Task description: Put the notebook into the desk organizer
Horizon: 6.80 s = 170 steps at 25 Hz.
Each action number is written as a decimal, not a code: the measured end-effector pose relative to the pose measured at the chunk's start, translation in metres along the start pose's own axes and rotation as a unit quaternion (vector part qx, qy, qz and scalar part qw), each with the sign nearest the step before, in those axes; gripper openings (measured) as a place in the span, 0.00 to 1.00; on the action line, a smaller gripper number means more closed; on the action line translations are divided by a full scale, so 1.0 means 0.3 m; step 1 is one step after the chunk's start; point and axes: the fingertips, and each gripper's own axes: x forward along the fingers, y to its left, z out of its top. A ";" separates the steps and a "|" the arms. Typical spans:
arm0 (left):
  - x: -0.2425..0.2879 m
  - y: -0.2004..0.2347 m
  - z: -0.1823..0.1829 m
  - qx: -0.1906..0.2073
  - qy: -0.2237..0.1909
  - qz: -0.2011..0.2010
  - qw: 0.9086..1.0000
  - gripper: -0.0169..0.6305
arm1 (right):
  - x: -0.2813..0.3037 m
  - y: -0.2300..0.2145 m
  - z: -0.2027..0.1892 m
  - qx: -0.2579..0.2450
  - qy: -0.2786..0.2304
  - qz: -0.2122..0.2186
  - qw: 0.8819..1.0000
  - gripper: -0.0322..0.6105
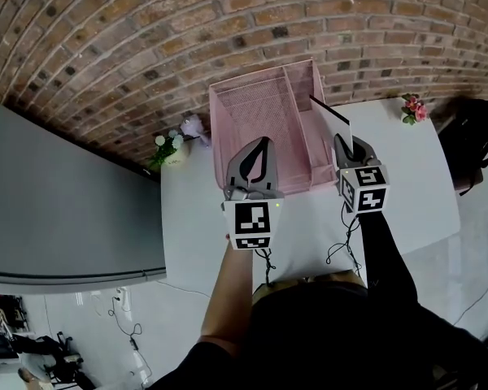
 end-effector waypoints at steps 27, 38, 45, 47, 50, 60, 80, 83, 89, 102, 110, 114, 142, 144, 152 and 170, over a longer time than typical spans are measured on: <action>0.018 0.009 -0.053 -0.008 0.017 0.005 1.000 0.04 | 0.057 -0.018 -0.205 0.010 0.074 -0.017 0.997 0.06; 0.009 0.018 -0.053 -0.010 0.016 0.009 1.000 0.04 | 0.061 0.000 -0.199 0.009 0.068 -0.010 0.998 0.07; 0.005 0.020 -0.055 -0.011 0.016 0.009 1.000 0.04 | 0.063 0.013 -0.195 0.004 0.064 -0.004 0.998 0.06; 0.004 0.021 -0.055 -0.011 0.015 0.009 1.000 0.04 | 0.064 0.021 -0.189 0.007 0.056 0.000 0.998 0.06; 0.002 0.024 -0.054 -0.010 0.015 0.009 1.000 0.04 | 0.068 0.033 -0.171 0.013 0.041 0.008 0.999 0.06; 0.002 0.063 -0.067 -0.007 0.019 0.021 1.000 0.04 | 0.112 0.073 -0.118 0.007 0.009 0.029 1.000 0.06; 0.015 0.117 -0.093 -0.011 0.028 0.032 0.999 0.04 | 0.160 0.058 -0.095 0.023 0.008 0.028 0.999 0.12; 0.011 0.111 -0.091 -0.013 0.026 0.031 0.999 0.04 | 0.151 0.057 -0.095 0.023 0.007 0.027 0.999 0.12; -0.008 0.098 -0.079 -0.018 0.023 0.032 0.999 0.04 | 0.122 0.062 -0.094 0.024 0.008 0.034 0.999 0.22; -0.073 0.100 -0.036 -0.030 0.000 0.044 0.999 0.04 | 0.002 0.049 0.000 -0.015 -0.023 0.024 0.999 0.22; -0.139 0.137 0.002 -0.040 -0.017 0.039 0.998 0.04 | -0.108 0.082 0.135 -0.027 -0.064 0.013 0.998 0.22; -0.178 0.166 0.012 -0.037 -0.022 0.035 0.998 0.04 | -0.175 0.122 0.195 -0.044 -0.082 0.006 0.996 0.22; -0.616 0.225 -0.012 -0.056 -0.040 -0.048 0.996 0.04 | -0.565 0.620 0.168 -0.089 -0.117 -0.028 0.989 0.39; -0.630 0.211 -0.024 -0.052 -0.036 -0.052 0.997 0.04 | -0.584 0.628 0.167 -0.092 -0.125 -0.033 0.987 0.39; -0.673 0.186 0.006 -0.039 -0.049 -0.065 0.996 0.04 | -0.569 0.678 0.170 -0.082 -0.122 -0.026 0.989 0.37; -0.708 0.228 -0.035 -0.046 -0.052 -0.080 0.994 0.04 | -0.582 0.758 0.152 -0.094 -0.116 -0.044 0.988 0.05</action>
